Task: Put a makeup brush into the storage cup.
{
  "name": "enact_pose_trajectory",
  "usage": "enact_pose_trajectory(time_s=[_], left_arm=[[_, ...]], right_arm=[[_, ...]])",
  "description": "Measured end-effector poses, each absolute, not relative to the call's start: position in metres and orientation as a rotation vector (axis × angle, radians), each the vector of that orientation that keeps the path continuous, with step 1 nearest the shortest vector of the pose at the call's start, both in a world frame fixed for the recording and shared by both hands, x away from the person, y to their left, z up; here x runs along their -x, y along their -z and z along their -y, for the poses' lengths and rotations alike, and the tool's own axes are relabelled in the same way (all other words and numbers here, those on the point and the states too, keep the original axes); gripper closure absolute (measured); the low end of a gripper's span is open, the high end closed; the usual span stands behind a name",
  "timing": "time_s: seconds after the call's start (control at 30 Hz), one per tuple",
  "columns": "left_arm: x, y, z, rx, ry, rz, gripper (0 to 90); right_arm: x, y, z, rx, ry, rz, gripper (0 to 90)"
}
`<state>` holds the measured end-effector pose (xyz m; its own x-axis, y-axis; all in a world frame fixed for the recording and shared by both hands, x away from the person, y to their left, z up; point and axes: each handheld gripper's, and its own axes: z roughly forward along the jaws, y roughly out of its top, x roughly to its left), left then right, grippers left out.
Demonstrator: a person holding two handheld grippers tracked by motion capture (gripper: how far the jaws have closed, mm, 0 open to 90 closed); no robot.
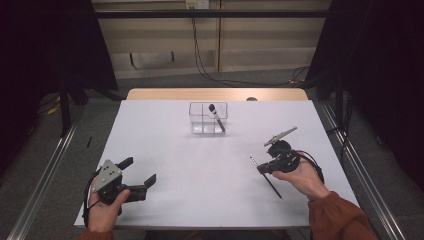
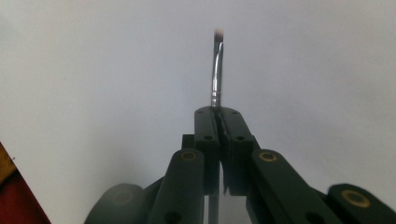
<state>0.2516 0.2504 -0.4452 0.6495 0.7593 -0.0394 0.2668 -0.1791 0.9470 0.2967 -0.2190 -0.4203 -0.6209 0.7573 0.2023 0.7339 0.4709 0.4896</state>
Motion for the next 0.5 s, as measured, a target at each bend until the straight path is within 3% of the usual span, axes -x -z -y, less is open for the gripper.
enact_pose_trajectory(time_s=[0.5], left_arm=[[-0.251,0.445,-0.252,-1.732,-0.550,-0.837,2.4]], right_arm=[[-0.286,0.414,0.222,-1.156,-1.269,-2.351,86.8]])
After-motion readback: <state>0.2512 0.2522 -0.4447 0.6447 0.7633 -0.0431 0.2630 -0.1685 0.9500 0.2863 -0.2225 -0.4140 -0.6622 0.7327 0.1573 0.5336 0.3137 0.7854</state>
